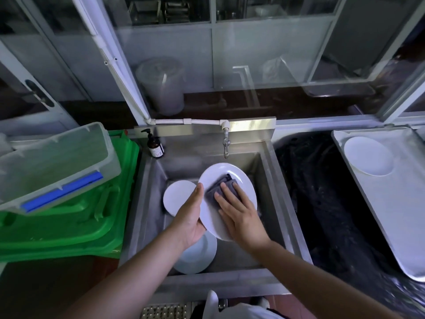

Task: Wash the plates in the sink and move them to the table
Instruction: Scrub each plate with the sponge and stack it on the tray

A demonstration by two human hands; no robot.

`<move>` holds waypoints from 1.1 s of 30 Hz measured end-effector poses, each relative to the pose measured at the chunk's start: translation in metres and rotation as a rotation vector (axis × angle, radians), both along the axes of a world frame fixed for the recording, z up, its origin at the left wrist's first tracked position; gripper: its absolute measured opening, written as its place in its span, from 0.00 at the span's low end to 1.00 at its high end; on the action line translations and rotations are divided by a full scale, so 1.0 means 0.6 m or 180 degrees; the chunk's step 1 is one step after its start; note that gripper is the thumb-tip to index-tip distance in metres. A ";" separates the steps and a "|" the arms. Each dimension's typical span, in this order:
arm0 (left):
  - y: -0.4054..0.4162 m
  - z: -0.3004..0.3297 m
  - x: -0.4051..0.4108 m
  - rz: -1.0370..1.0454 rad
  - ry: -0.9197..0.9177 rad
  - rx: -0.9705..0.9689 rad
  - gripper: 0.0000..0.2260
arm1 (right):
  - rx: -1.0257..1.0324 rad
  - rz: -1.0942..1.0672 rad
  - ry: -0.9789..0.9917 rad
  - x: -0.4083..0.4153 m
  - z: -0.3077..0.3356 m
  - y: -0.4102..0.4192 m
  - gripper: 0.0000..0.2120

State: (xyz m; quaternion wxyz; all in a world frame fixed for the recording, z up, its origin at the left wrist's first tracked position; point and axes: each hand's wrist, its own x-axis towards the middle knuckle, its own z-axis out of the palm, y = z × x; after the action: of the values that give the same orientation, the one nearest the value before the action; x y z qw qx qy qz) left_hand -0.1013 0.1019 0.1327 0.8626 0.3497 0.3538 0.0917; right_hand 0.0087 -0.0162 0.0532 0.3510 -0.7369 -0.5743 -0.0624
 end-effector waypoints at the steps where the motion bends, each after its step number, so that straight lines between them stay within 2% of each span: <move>1: -0.004 -0.001 -0.003 0.0001 0.0015 0.0009 0.28 | -0.0006 -0.0111 0.0067 0.015 0.007 0.012 0.20; 6: -0.015 0.007 0.004 -0.0097 -0.0169 -0.0084 0.28 | 0.0020 -0.0767 0.0309 0.058 0.031 0.044 0.20; 10: -0.001 0.005 0.021 -0.0020 -0.0219 -0.0080 0.32 | 0.0166 -0.0457 -0.0065 0.004 0.009 -0.002 0.20; 14: 0.002 -0.005 0.026 -0.0038 -0.0121 -0.0134 0.31 | -0.0112 -0.0193 -0.0076 0.020 0.005 -0.012 0.21; 18: -0.006 0.000 0.034 -0.0060 -0.0071 -0.0124 0.27 | -0.0247 -0.0968 0.0357 0.095 0.041 0.031 0.22; 20: 0.002 0.008 0.042 0.0027 -0.0131 -0.0156 0.28 | -0.0351 -0.1091 0.0322 0.105 0.044 0.032 0.22; 24: 0.030 0.023 0.058 0.0300 -0.0261 -0.0074 0.28 | -0.0279 -0.1002 0.0198 0.082 0.017 0.002 0.21; 28: 0.032 0.023 0.064 0.0243 -0.0173 -0.0163 0.28 | -0.0190 -0.0576 0.0199 0.024 0.025 0.004 0.21; 31: 0.021 0.013 0.066 0.0157 -0.0183 -0.0218 0.28 | -0.0111 -0.0368 0.0101 0.045 0.056 0.051 0.21; 33: 0.015 0.014 0.066 0.0132 -0.0187 -0.0210 0.27 | -0.0129 -0.0466 0.0170 0.086 0.070 0.077 0.21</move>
State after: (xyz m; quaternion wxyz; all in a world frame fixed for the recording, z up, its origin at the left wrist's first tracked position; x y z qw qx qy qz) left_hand -0.0619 0.1110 0.1410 0.8816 0.3108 0.3383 0.1081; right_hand 0.0602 0.0299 0.0950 0.3456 -0.7853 -0.5105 -0.0566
